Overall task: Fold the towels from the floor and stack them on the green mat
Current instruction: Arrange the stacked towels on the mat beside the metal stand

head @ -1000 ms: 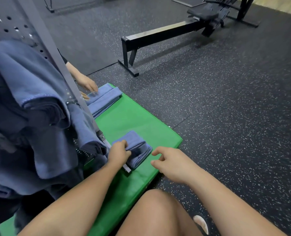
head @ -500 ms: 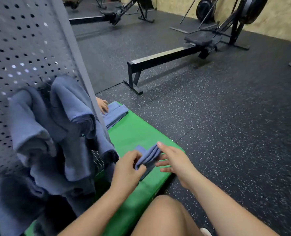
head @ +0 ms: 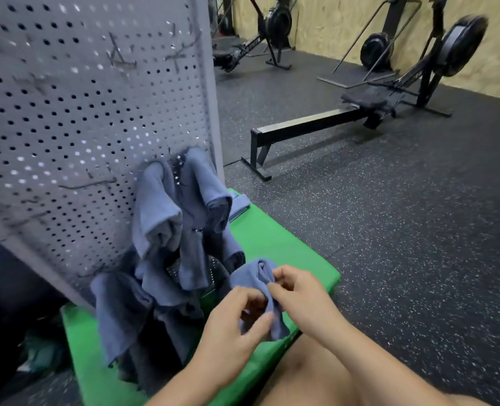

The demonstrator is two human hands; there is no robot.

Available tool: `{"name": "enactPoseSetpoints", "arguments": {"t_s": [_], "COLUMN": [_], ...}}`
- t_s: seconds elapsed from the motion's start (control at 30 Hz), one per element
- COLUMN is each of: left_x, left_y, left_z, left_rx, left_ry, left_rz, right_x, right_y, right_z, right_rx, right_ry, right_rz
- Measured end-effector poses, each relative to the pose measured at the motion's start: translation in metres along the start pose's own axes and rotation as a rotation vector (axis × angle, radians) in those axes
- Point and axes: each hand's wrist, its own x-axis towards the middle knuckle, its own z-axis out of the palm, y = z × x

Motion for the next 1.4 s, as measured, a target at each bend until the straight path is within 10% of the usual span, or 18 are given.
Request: {"name": "enactPoseSetpoints", "arguments": {"t_s": [0.2, 0.6, 1.4], "left_x": [-0.009, 0.014, -0.002], "left_y": [0.020, 0.041, 0.049], "left_z": [-0.059, -0.145, -0.260], "left_rx": [-0.078, 0.494, -0.086], "left_ry": [0.089, 0.183, -0.053], "left_rz": [-0.028, 0.514, -0.064], "right_x": [-0.025, -0.038, 0.012], "right_y": [-0.054, -0.132, -0.212], "right_z": [-0.001, 0.016, 0.036], "right_rx": [-0.239, -0.413, -0.360], "right_ry": [-0.105, -0.178, -0.338], "right_rz": [-0.244, -0.505, -0.613]}}
